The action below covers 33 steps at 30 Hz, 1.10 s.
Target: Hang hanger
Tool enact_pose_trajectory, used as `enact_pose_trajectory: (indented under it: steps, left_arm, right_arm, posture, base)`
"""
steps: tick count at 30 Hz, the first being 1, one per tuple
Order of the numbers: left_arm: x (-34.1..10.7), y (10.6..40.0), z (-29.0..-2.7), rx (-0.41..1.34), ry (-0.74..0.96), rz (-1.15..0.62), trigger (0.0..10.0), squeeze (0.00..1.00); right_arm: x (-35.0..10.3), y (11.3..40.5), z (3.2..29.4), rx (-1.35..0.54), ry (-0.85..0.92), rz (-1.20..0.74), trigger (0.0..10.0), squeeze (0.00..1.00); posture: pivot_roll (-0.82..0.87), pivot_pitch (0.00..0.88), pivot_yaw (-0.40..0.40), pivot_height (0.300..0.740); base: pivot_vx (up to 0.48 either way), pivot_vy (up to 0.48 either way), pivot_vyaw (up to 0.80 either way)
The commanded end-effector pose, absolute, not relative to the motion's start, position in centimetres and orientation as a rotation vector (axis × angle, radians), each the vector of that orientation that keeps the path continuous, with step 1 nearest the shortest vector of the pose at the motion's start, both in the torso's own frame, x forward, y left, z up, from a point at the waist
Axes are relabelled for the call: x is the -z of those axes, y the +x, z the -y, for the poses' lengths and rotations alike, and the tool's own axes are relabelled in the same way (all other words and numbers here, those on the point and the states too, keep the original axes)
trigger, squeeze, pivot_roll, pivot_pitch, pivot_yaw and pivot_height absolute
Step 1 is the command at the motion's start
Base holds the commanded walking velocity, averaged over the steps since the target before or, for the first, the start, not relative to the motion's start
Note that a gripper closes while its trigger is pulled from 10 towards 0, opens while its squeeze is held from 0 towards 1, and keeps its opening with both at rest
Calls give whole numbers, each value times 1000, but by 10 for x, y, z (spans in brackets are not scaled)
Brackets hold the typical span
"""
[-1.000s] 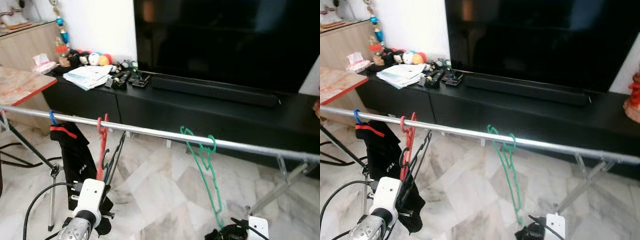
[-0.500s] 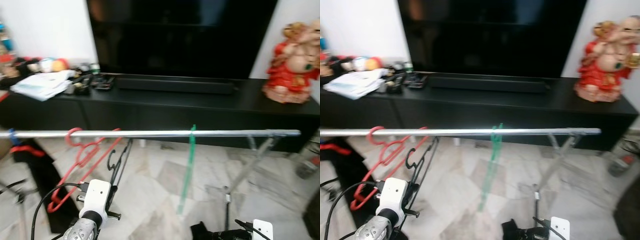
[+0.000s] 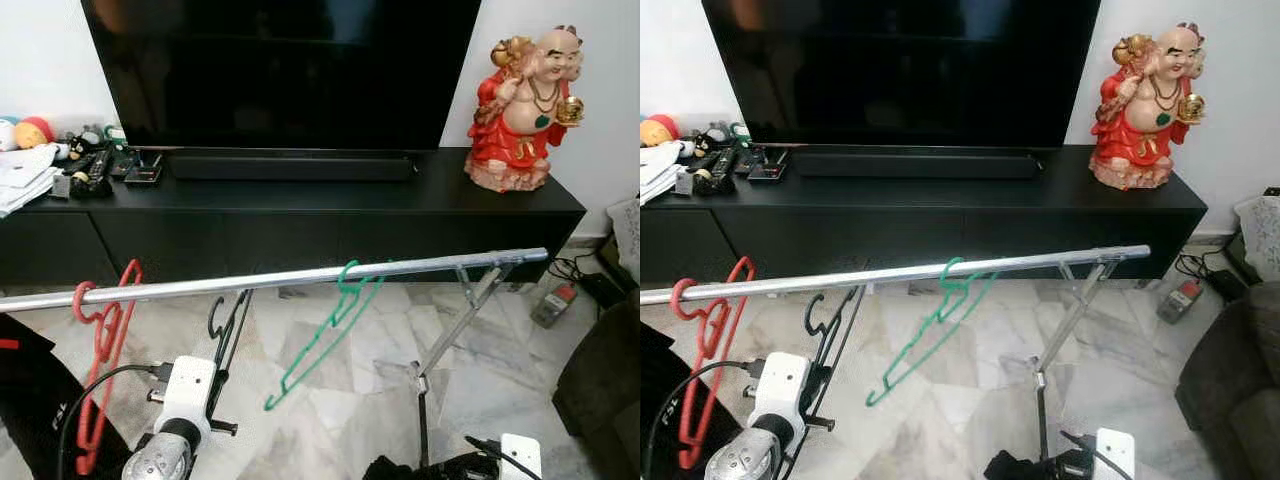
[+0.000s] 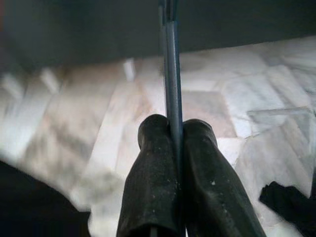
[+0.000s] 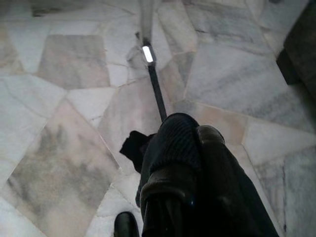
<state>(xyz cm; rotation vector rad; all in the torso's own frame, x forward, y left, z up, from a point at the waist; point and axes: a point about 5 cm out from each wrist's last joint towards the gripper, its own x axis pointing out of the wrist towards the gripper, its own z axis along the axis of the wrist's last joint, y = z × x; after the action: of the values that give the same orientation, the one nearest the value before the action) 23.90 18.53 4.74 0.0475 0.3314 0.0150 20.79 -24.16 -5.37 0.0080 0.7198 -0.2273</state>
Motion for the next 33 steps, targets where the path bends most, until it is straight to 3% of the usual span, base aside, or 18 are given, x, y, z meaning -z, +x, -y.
enact_pose_trajectory:
  steps: [1, 14, 33]
  left_arm:
    - [-36, 230, -202, -118, 4, -404, 10000, 0]
    - [-28, 223, -206, -145, -31, -436, 10000, 0]
    - [-30, 222, -205, -104, 10, -418, 10000, 0]
  right_arm:
    - [49, 214, 240, 211, 0, -684, 10000, 0]
    - [46, 218, 240, 206, 1, -665, 10000, 0]
    - [45, 219, 243, 225, -11, -659, 10000, 0]
  posture:
    - [29, 0, 15, 740]
    - [40, 0, 4, 740]
    - [31, 0, 16, 740]
  base:
    - [0, 0, 0]
    - [0, 0, 0]
    - [-281, 0, 0]
